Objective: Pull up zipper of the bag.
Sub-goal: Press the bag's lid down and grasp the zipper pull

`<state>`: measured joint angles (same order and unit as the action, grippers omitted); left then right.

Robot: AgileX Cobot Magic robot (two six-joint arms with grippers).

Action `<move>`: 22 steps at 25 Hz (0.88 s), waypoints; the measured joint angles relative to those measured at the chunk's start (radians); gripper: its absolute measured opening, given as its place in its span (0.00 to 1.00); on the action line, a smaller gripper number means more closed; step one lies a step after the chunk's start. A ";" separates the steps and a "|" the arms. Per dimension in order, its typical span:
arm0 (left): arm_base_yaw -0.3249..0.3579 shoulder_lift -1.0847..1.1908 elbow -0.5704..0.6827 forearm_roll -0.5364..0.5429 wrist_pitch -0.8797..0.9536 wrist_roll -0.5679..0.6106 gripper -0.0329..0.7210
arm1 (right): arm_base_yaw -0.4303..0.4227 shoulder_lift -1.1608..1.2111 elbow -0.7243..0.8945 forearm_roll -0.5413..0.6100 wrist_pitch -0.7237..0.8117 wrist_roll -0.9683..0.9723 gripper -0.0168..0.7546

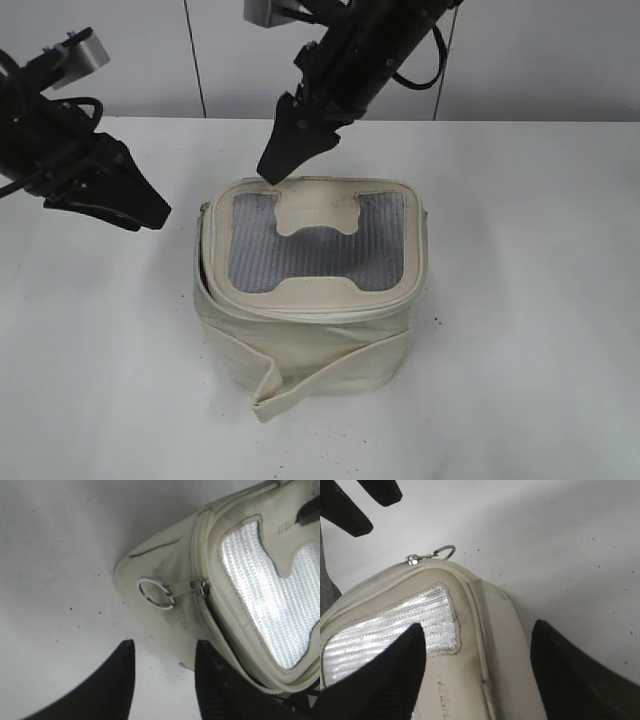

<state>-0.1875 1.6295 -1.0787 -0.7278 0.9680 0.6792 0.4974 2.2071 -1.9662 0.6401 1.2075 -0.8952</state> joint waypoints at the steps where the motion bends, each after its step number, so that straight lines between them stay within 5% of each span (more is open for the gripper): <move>1: 0.000 0.000 0.000 0.000 0.000 0.000 0.46 | 0.004 0.009 0.000 0.001 0.000 -0.003 0.69; 7: 0.000 0.000 -0.003 0.012 -0.015 0.032 0.46 | 0.012 0.050 0.000 0.000 0.001 -0.005 0.62; 15: -0.006 0.000 -0.003 0.064 -0.034 0.145 0.60 | 0.012 0.052 -0.001 0.003 0.007 -0.006 0.34; 22: -0.051 0.000 -0.003 0.094 -0.075 0.267 0.65 | 0.012 0.052 -0.001 0.003 0.010 -0.007 0.26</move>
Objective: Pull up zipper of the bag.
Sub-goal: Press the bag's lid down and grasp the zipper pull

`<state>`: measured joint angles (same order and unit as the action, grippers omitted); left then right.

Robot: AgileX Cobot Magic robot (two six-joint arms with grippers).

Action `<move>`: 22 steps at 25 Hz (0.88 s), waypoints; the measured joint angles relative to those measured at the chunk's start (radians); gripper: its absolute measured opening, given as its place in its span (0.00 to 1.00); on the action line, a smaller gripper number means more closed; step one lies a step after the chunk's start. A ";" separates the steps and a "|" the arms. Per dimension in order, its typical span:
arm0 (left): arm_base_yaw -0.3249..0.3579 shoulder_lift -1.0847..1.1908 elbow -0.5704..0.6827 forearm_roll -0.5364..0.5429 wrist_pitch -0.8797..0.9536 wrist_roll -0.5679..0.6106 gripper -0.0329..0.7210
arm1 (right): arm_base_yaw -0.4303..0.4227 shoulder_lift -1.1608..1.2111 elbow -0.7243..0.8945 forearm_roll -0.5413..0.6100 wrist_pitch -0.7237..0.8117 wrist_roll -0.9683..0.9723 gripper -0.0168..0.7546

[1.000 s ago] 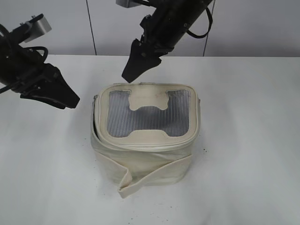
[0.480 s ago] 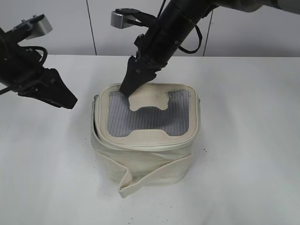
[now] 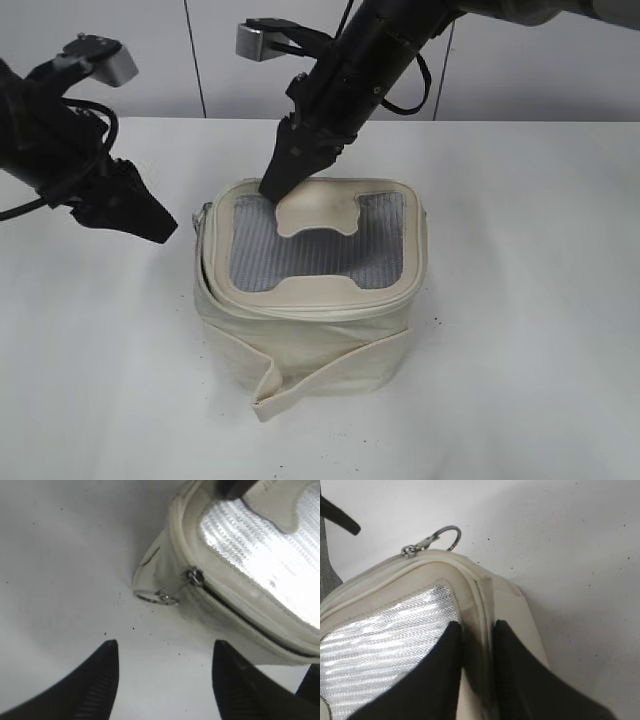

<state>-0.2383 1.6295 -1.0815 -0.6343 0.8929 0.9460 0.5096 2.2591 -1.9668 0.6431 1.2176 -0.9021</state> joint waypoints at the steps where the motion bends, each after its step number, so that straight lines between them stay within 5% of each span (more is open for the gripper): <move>1: -0.008 0.000 0.000 0.007 -0.003 0.017 0.65 | 0.000 0.000 0.000 -0.003 0.001 0.000 0.22; 4: -0.029 0.000 0.000 0.057 -0.015 0.035 0.65 | 0.000 0.001 0.000 -0.011 0.006 0.000 0.08; 22: -0.095 0.000 0.000 0.224 -0.114 0.073 0.65 | 0.001 0.001 0.000 -0.014 0.007 0.000 0.07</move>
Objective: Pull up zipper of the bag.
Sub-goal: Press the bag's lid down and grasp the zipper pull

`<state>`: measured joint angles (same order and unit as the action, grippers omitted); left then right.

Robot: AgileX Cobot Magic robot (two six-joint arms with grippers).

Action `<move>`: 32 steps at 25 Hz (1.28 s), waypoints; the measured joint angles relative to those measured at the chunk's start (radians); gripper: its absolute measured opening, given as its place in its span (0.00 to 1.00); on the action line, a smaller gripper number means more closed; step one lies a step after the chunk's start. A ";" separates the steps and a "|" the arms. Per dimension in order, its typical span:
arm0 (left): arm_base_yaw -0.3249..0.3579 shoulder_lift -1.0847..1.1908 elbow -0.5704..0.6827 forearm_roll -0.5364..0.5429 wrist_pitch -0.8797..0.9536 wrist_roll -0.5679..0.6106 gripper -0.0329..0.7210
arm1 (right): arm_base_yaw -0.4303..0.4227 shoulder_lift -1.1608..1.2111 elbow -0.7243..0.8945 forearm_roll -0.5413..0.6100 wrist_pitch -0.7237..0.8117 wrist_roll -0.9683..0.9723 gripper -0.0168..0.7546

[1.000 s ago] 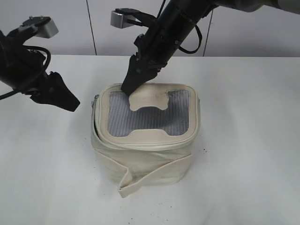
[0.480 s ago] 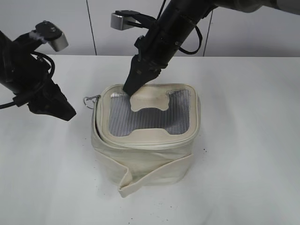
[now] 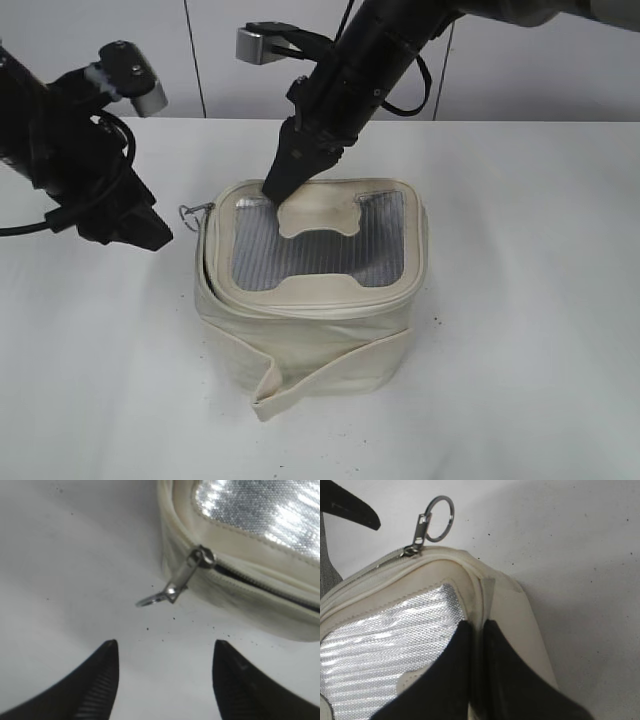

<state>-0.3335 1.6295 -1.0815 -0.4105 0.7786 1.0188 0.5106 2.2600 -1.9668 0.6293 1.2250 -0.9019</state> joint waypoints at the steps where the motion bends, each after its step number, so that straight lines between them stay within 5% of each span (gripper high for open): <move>1: -0.002 0.000 0.000 0.007 -0.016 0.001 0.65 | 0.000 0.000 0.000 0.000 0.000 0.000 0.07; 12: -0.092 0.000 0.000 0.067 -0.134 0.096 0.65 | 0.000 0.000 0.000 0.000 0.000 0.001 0.07; 22: -0.107 0.032 0.000 0.100 -0.154 0.102 0.62 | 0.000 0.000 0.000 0.000 0.000 0.001 0.07; 25: -0.108 0.032 0.000 0.074 -0.153 0.102 0.47 | 0.000 0.000 0.000 0.000 0.000 0.001 0.07; 30: -0.108 0.032 0.000 0.042 -0.133 0.102 0.09 | 0.000 0.000 0.000 0.000 0.000 0.001 0.07; 32: -0.109 0.033 0.000 0.045 -0.119 0.102 0.06 | 0.000 0.000 0.000 0.000 0.001 0.001 0.07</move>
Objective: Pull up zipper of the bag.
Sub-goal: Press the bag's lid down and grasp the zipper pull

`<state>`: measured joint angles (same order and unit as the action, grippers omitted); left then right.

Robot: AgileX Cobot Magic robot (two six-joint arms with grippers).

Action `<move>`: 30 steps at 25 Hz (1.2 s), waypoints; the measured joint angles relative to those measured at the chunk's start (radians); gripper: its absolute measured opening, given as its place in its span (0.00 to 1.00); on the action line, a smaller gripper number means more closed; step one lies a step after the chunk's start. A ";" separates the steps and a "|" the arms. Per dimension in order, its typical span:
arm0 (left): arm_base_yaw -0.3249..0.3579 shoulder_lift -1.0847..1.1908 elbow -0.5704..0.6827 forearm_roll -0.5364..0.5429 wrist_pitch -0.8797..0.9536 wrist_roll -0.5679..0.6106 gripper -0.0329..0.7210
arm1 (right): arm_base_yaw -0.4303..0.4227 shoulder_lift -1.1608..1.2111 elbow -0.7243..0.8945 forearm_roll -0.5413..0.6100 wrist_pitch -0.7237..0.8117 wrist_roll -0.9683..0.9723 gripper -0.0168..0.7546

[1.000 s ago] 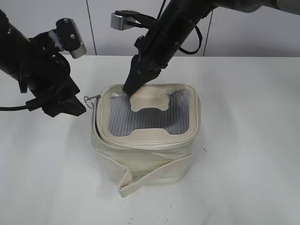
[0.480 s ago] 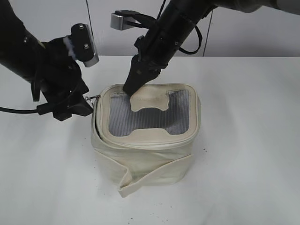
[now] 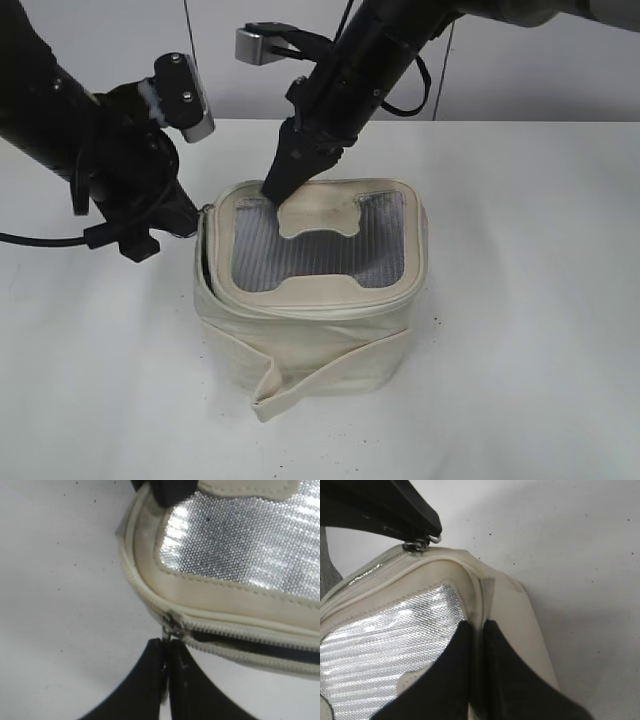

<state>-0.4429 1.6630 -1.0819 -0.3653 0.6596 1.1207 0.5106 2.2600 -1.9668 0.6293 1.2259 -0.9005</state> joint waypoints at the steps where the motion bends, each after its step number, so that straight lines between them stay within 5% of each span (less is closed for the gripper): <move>1: 0.000 0.000 0.000 0.002 0.006 0.000 0.05 | 0.000 0.000 0.000 0.000 0.000 0.000 0.07; 21: 0.001 -0.064 -0.011 0.055 0.224 -0.253 0.05 | 0.026 0.006 -0.040 -0.011 0.008 0.100 0.07; 30: 0.001 -0.075 -0.011 0.059 0.218 -0.262 0.07 | 0.026 0.007 -0.043 -0.014 0.008 0.130 0.07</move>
<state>-0.4419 1.5883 -1.0933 -0.3067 0.8776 0.8584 0.5365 2.2674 -2.0102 0.6151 1.2340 -0.7704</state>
